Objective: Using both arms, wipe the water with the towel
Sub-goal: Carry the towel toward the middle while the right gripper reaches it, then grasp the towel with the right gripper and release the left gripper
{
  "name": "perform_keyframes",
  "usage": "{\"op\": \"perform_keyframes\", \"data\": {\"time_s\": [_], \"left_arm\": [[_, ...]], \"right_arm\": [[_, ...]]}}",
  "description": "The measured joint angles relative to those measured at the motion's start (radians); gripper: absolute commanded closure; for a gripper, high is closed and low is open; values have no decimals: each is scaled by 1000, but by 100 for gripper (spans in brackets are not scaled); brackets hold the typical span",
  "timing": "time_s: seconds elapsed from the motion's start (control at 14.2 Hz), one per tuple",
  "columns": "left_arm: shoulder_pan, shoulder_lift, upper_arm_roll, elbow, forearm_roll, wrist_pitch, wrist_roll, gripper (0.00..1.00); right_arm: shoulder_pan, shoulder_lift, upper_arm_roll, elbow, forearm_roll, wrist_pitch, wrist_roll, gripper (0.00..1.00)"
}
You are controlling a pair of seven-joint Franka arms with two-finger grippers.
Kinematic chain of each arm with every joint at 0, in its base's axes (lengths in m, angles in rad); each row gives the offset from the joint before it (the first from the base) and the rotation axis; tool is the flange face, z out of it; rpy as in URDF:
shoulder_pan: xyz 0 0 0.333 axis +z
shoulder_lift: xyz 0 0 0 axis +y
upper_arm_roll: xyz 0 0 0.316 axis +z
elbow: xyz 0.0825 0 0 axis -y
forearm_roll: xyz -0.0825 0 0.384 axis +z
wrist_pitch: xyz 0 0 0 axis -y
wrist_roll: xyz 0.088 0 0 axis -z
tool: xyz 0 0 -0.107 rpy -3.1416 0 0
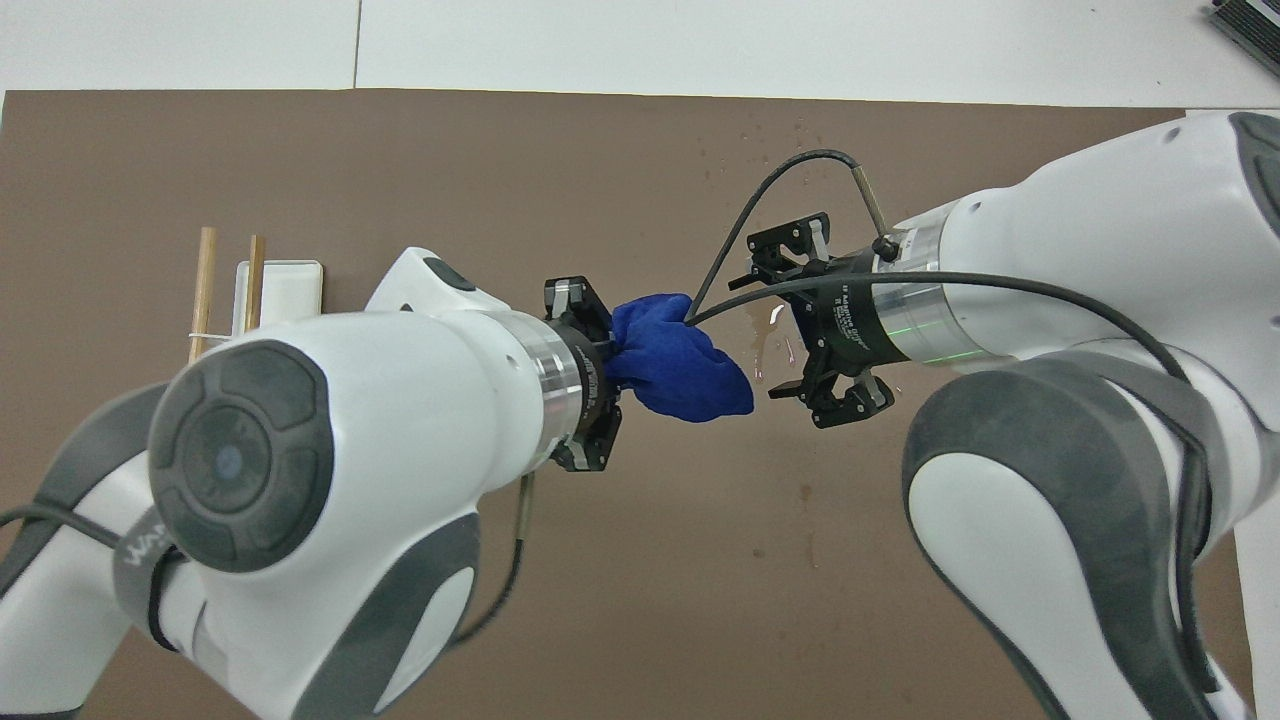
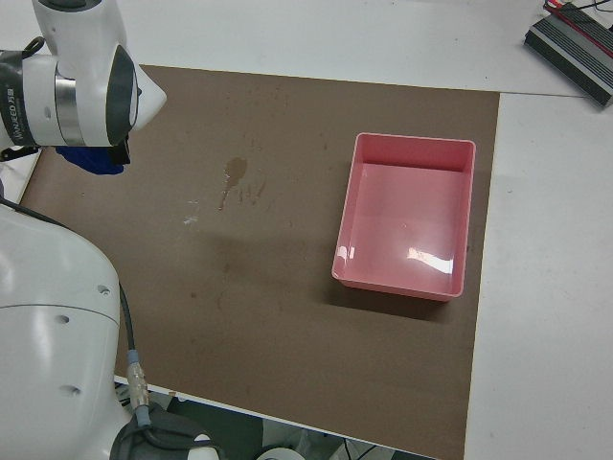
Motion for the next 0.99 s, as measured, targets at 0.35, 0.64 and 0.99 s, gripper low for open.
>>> {"op": "perform_keyframes", "data": {"time_s": [0.35,0.64,0.99], "left_arm": [[-40,-1,0,15,0,32,-94,100],[-40,-1,1,25,0,34,-100,100],[-40,-1,1,29,0,34,-100,100]], "right_arm": [[34,0,0,0,-5,0,31,2],[54,0,-1,1,-20,0,31,2],[52,0,-4,1,-9,-12,31,100]]}}
